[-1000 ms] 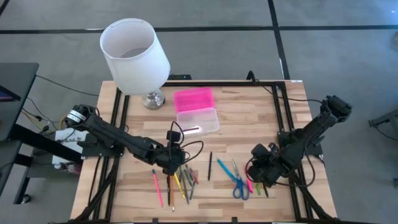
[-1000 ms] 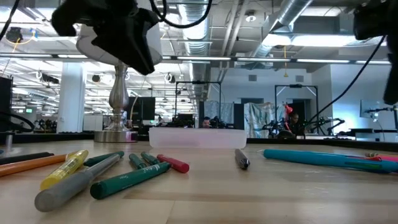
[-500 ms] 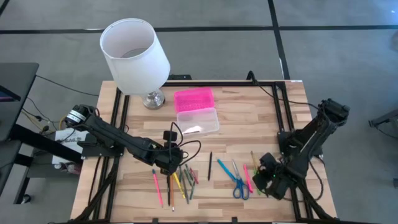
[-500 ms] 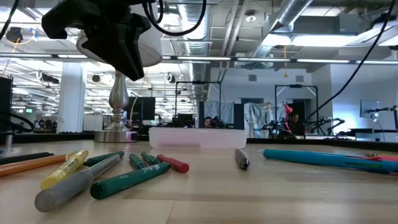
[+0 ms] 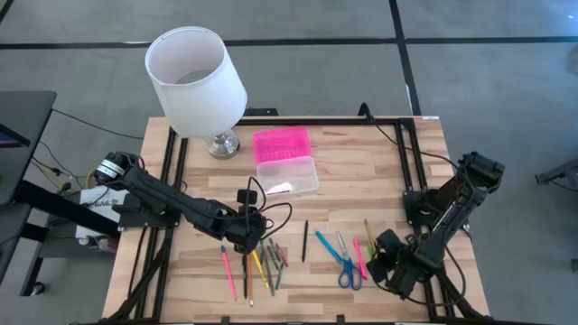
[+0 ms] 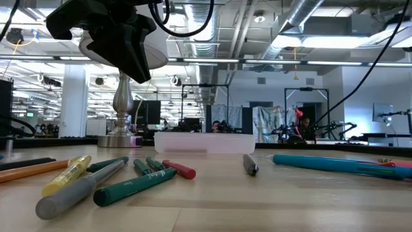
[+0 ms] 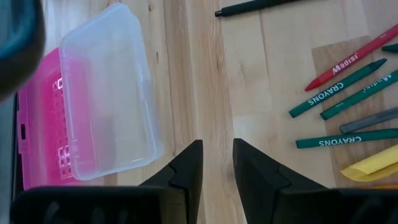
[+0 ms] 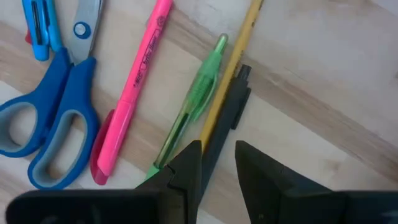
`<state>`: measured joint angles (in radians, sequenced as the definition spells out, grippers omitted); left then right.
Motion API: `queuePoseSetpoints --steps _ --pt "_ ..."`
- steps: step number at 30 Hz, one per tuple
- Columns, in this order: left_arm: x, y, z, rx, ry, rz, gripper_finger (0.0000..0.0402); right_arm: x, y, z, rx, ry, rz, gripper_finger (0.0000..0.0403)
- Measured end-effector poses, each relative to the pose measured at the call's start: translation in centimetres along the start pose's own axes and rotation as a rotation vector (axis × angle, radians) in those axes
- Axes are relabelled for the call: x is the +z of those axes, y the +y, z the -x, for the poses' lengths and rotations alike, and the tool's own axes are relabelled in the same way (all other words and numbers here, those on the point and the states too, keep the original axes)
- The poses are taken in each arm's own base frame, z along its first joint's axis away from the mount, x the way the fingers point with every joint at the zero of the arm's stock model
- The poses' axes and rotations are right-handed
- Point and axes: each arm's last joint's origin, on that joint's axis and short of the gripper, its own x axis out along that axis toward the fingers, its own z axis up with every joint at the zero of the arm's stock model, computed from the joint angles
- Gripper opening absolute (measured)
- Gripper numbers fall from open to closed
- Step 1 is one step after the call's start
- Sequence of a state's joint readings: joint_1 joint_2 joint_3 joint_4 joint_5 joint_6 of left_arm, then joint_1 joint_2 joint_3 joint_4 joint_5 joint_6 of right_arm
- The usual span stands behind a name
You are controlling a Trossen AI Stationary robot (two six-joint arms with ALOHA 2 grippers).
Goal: Pick & place school supplies into a supply box
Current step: Put the black pen into the pink supply box
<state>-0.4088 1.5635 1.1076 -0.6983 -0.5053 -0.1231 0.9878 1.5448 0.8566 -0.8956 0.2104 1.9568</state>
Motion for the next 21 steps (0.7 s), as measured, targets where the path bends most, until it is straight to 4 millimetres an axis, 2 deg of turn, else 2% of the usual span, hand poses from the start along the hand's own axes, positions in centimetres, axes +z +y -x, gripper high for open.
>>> queuePoseSetpoints --steps 10,21 --pt "0.0 0.0 0.0 -0.001 0.001 0.013 0.0083 -0.9 0.7 -1.9 -0.055 0.044 0.025 0.0093" --pt "0.0 0.0 0.0 -0.001 0.004 0.011 0.0083 -1.0 0.8 -2.1 -0.060 0.064 0.023 0.0093"
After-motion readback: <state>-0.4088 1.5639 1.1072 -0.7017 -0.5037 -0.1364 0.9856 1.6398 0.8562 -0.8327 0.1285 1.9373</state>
